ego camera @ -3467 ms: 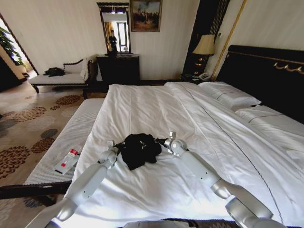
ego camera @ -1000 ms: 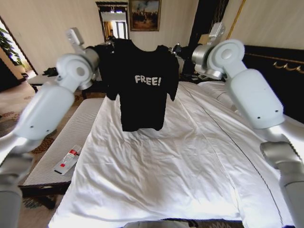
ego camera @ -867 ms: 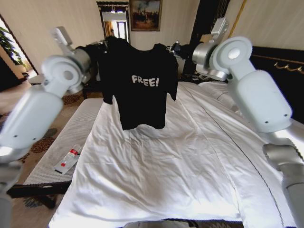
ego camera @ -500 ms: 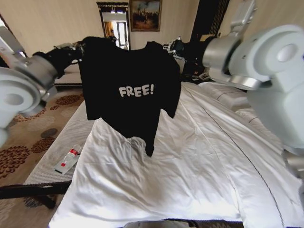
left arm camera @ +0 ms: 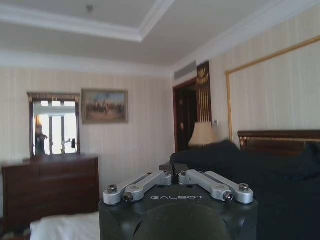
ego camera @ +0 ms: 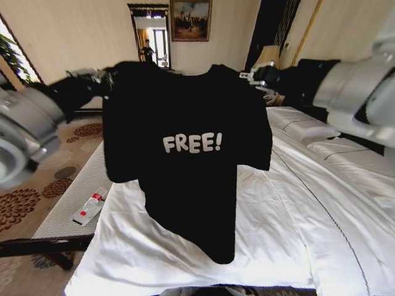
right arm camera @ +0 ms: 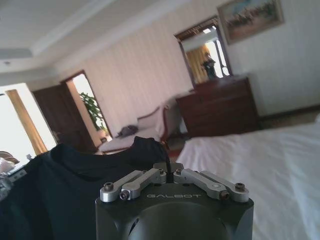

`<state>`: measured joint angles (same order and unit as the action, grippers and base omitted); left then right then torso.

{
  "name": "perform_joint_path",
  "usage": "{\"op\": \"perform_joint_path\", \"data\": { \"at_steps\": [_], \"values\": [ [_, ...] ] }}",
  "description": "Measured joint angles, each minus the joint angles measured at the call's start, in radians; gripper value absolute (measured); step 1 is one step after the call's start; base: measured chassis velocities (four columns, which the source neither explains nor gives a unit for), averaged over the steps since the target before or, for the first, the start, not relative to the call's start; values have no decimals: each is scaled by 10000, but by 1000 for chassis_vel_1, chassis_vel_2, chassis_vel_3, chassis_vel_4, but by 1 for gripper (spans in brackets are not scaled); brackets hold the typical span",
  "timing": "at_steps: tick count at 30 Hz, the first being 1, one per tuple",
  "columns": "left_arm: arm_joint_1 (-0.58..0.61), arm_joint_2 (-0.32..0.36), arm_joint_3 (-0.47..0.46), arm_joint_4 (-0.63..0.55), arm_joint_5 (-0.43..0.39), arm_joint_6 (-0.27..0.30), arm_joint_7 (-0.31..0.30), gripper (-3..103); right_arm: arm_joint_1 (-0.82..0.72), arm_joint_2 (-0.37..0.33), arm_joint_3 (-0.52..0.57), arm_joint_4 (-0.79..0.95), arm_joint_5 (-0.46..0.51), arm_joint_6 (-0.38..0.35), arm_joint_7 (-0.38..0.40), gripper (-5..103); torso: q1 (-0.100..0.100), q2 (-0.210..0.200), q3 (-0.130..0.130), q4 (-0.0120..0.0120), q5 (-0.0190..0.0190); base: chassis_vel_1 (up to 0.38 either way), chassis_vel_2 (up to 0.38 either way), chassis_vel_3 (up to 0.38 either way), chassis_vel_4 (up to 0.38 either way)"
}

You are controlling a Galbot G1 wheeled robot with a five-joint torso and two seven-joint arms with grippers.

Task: Fold the clothes on the bed.

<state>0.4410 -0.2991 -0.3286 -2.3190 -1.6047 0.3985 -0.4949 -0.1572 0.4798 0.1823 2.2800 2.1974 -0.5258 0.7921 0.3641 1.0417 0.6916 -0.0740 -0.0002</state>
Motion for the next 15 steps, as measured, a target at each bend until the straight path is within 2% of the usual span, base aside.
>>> {"op": "perform_joint_path", "data": {
  "at_steps": [2,3,5,8,9,12,13,15],
  "values": [
    [140,-620,600,351,431,103,-100,1,-595,685,-534,-275,-846,99,46,1,1,-2,1,6,10,0,0,0,0],
    [140,-620,600,351,431,103,-100,1,-595,685,-534,-275,-846,99,46,1,1,-2,1,6,10,0,0,0,0],
    [102,-1269,1514,761,1069,192,-234,1,-954,1561,-1053,-711,-1659,164,131,1,6,-6,6,13,4,0,0,0,0],
    [136,-2139,2704,1378,2030,210,-381,1,-1620,2482,-1510,-1508,-2707,94,3,1,12,-9,9,15,-2,0,0,0,0],
    [136,-2139,2704,1378,2030,210,-381,1,-1620,2482,-1510,-1508,-2707,94,3,1,12,-9,9,15,-2,0,0,0,0],
    [179,-3032,3610,2202,2887,149,-495,1,-2371,3087,-1745,-2669,-3787,-63,-518,1,7,-7,6,12,1,0,0,0,0],
    [179,-3032,3610,2202,2887,149,-495,1,-2371,3087,-1745,-2669,-3787,-63,-518,1,7,-7,6,12,1,0,0,0,0],
    [179,-3806,4112,3045,3509,53,-515,1,-2869,3520,-1861,-3692,-4685,-102,-905,1,2,-5,3,8,7,0,0,0,0]
  ]
}}
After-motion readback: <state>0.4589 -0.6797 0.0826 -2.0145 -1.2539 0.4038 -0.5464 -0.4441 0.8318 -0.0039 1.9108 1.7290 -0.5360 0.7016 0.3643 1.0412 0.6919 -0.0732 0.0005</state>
